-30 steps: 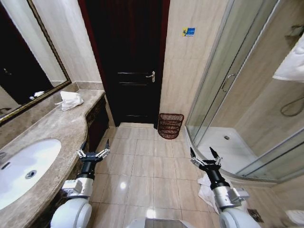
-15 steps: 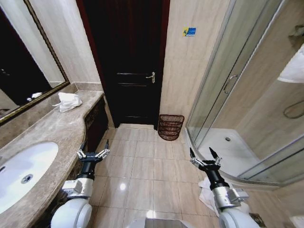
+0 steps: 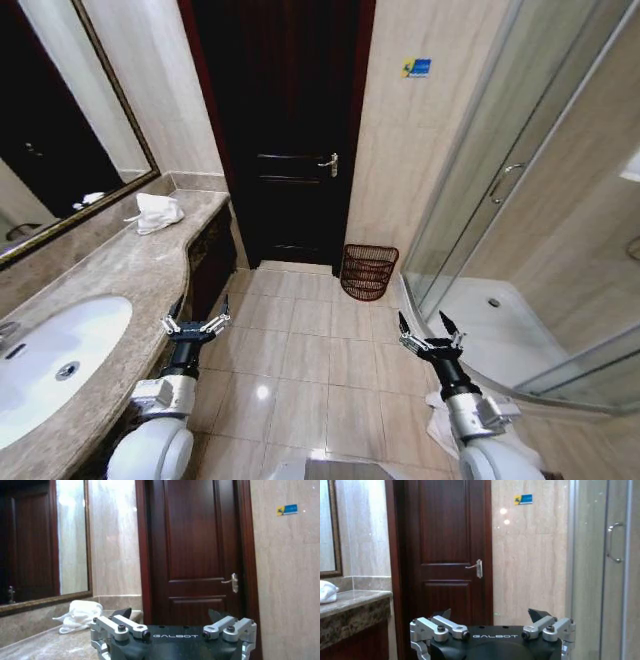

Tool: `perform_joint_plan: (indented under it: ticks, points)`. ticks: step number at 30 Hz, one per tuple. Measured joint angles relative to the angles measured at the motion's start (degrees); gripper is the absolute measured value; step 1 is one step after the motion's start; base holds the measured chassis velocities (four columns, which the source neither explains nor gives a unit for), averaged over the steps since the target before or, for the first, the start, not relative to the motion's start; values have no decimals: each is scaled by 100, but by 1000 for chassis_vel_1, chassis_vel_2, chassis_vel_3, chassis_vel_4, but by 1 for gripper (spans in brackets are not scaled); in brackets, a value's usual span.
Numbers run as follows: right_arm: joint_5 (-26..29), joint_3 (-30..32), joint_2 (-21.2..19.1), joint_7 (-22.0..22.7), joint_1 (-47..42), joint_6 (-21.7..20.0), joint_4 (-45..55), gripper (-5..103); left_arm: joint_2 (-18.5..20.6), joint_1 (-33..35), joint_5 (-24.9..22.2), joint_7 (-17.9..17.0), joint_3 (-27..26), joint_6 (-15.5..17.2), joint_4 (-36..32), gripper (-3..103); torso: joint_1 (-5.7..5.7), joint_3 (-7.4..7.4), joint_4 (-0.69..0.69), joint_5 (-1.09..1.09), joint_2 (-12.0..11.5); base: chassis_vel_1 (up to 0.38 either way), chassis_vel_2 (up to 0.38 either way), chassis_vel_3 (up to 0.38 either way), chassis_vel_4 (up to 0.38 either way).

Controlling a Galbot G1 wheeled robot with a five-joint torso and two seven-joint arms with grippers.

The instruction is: Discard the used towel into the hamper.

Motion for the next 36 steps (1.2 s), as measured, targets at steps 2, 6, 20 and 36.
perform_joint_plan:
  ticks: [2, 6, 20, 36]
  points:
    - [-3, -1, 0, -1, 1, 13, -9, 100, -3, 0, 13, 3, -1, -61, 22, 100, 0, 0, 0, 0, 0, -40, 86, 68, -61]
    - [-21, 0, 2, -1, 4, 42, -39, 100, -15, -5, 22, 9, 0, -90, 29, 100, 0, 0, -3, 0, 0, -97, 79, 93, -100]
    - [-140, -5, 5, 6, -7, 122, -127, 100, -50, -14, 15, 9, 11, -81, 81, 100, 1, 0, -2, 0, 0, -122, 129, 119, -115]
    - [-166, -27, 7, 11, -10, 173, -184, 100, -93, -16, 10, 6, -6, -93, 112, 100, -1, 0, -2, 0, 0, -79, 156, 155, -77]
